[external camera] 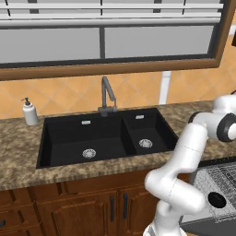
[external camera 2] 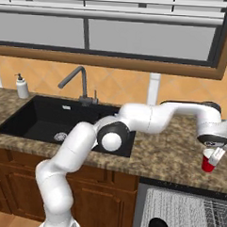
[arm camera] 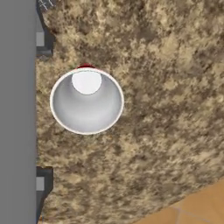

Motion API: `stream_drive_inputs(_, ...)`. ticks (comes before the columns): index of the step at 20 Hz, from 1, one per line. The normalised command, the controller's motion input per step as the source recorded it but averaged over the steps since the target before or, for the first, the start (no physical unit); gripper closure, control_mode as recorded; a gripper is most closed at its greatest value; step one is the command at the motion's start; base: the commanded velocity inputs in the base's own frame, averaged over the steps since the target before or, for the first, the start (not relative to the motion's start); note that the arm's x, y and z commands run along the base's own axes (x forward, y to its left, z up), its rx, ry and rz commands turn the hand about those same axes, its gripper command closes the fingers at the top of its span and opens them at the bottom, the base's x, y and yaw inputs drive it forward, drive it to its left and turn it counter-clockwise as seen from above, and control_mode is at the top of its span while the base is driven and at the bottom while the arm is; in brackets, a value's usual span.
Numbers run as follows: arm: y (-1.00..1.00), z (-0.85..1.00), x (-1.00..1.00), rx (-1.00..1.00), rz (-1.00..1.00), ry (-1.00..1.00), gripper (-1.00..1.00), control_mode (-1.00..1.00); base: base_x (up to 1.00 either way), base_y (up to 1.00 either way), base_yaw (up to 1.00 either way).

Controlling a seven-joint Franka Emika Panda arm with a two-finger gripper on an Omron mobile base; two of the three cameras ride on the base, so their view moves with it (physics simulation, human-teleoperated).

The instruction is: Pick up the cup and bowl from the counter, place them in the dishwasher, and close the dishwasher door.

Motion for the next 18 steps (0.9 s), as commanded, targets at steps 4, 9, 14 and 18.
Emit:
stream_drive_inputs(4, 0.62, -0.05, 0.11, 0.10, -0.37, 0.07, -1.00, -1.00, 0.00, 0.00, 0.00)
stream_drive_inputs(9, 0.74, -0.15, -0.03, 0.01, -0.58, 0.00, -1.00, -1.00, 0.00, 0.00, 0.00)
stream_drive_inputs(14, 0.43, -0.02, 0.00, 0.08, -0.67, 0.15, -1.00, -1.00, 0.00, 0.00, 0.00)
stream_drive_inputs(18, -0.20, 0.09, 0.04, 0.02, -0.26, 0.20, -1.00, -1.00, 0.00, 0.00, 0.00)
